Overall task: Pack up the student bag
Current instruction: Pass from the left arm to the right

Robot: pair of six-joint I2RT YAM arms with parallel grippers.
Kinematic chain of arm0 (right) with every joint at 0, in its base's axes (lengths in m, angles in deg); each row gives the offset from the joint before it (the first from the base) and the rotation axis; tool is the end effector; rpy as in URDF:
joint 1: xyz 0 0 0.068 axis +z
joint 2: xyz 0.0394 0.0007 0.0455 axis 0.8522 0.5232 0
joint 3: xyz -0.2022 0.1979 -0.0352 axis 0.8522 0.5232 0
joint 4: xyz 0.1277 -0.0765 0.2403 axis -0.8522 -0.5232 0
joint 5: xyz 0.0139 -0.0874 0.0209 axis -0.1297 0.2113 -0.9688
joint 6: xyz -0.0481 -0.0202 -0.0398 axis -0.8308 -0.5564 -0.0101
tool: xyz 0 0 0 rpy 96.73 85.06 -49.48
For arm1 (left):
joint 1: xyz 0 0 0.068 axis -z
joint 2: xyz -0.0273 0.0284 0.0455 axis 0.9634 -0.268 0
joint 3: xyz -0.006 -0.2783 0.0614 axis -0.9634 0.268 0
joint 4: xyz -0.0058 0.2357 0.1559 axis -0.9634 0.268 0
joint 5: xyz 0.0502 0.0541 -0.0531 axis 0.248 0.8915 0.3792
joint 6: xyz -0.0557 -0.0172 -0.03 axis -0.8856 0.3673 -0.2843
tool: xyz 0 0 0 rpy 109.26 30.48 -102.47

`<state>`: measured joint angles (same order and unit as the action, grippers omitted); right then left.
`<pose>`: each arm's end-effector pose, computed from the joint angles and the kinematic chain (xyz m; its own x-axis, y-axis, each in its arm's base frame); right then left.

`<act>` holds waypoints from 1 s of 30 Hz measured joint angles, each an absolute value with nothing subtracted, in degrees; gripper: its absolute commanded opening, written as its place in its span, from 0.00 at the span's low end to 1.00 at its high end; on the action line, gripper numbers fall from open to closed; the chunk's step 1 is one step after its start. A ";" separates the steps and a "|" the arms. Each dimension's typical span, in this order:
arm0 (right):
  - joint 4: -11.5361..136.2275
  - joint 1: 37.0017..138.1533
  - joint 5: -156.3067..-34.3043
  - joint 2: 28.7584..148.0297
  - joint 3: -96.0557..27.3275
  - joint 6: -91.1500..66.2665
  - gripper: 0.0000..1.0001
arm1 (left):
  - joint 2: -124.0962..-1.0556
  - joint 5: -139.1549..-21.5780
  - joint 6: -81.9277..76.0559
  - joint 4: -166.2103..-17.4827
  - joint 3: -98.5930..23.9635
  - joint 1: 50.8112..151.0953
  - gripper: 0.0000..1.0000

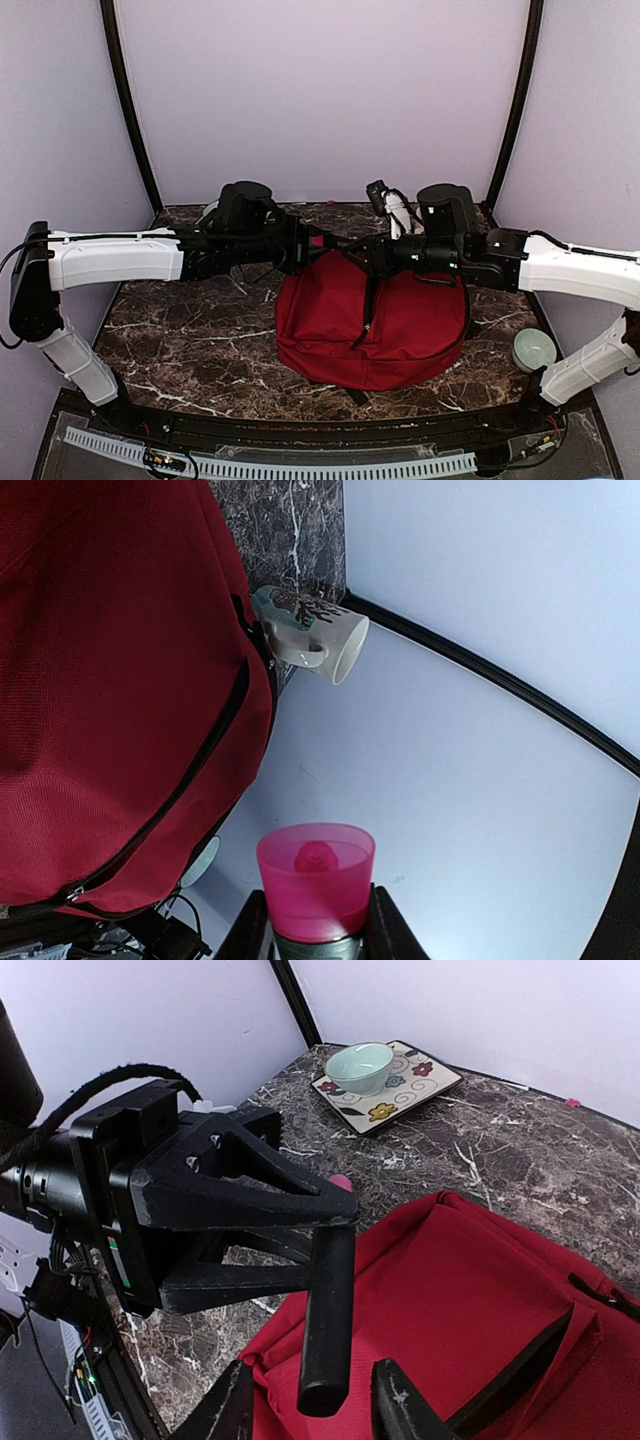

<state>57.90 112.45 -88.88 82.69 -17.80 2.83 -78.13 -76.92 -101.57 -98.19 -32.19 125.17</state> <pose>0.1993 0.2764 0.3179 -0.5067 -0.0579 -0.8602 -0.6799 0.6404 0.3573 0.2590 -0.3234 0.3030 -0.7135 -0.6046 0.3541 -0.4427 -0.0027 -0.8967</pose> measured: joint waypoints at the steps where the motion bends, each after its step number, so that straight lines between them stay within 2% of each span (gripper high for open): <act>1: 58.03 112.43 -88.88 82.71 -17.80 2.81 0.39 | -78.13 -76.88 -101.57 -98.26 -32.19 125.19 0.00; 7: 59.65 112.16 -89.16 83.06 -17.80 3.57 0.34 | -78.13 -76.75 -101.55 -98.28 -32.19 125.26 0.00; 18: 60.42 111.44 -89.18 83.41 -17.80 5.56 0.03 | -78.13 -75.55 -100.59 -98.23 -32.32 125.59 0.00; 20: 60.57 111.36 -89.25 83.54 -17.80 6.11 0.00 | -78.13 -75.26 -100.04 -98.21 -32.45 125.59 0.00; 21: 60.66 111.31 -89.29 83.56 -17.80 6.17 0.00 | -78.13 -75.13 -99.78 -98.17 -32.54 125.59 0.05; 23: 60.81 111.31 -89.31 83.56 -17.80 6.35 0.00 | -78.13 -75.00 -99.21 -97.78 -32.83 125.59 0.23; 27: 61.27 111.31 -89.36 83.54 -17.80 6.31 0.00 | -78.13 -74.76 -97.33 -94.67 -34.75 125.61 0.67; 29: 61.33 111.31 -89.45 83.41 -17.78 6.20 0.00 | -78.04 -74.56 -96.54 -92.57 -35.89 125.68 0.92; 30: 61.27 111.27 -89.42 83.28 -17.78 6.09 0.00 | -77.84 -74.39 -96.46 -91.72 -36.10 125.74 0.98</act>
